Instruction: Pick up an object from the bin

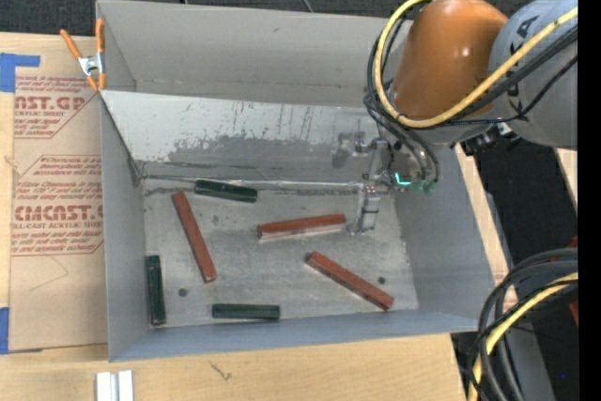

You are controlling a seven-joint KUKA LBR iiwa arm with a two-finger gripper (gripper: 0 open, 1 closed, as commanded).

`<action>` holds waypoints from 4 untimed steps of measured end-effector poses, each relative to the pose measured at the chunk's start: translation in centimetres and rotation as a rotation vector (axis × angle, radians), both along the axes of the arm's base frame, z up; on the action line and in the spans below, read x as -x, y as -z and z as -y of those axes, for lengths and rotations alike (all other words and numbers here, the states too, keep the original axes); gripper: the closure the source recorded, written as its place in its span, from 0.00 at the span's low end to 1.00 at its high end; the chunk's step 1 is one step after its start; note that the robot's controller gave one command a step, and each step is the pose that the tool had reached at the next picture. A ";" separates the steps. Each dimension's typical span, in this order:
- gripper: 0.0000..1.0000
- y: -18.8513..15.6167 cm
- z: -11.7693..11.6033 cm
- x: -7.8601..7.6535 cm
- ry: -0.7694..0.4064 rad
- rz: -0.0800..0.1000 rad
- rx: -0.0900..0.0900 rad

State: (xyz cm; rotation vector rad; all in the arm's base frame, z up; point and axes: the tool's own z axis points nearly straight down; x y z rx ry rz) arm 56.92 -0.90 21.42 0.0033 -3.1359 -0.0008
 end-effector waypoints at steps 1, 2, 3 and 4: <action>0.00 -0.5 0.0 -0.2 0.000 0.008 0.000; 0.00 2.5 0.8 -0.9 -0.097 0.013 0.000; 1.00 13.7 1.2 -1.1 -0.125 0.007 -0.001; 1.00 13.7 1.2 -1.1 -0.125 0.007 -0.001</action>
Offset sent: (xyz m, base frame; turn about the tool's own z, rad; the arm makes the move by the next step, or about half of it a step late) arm 0.0224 -0.0302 -0.1149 -0.3570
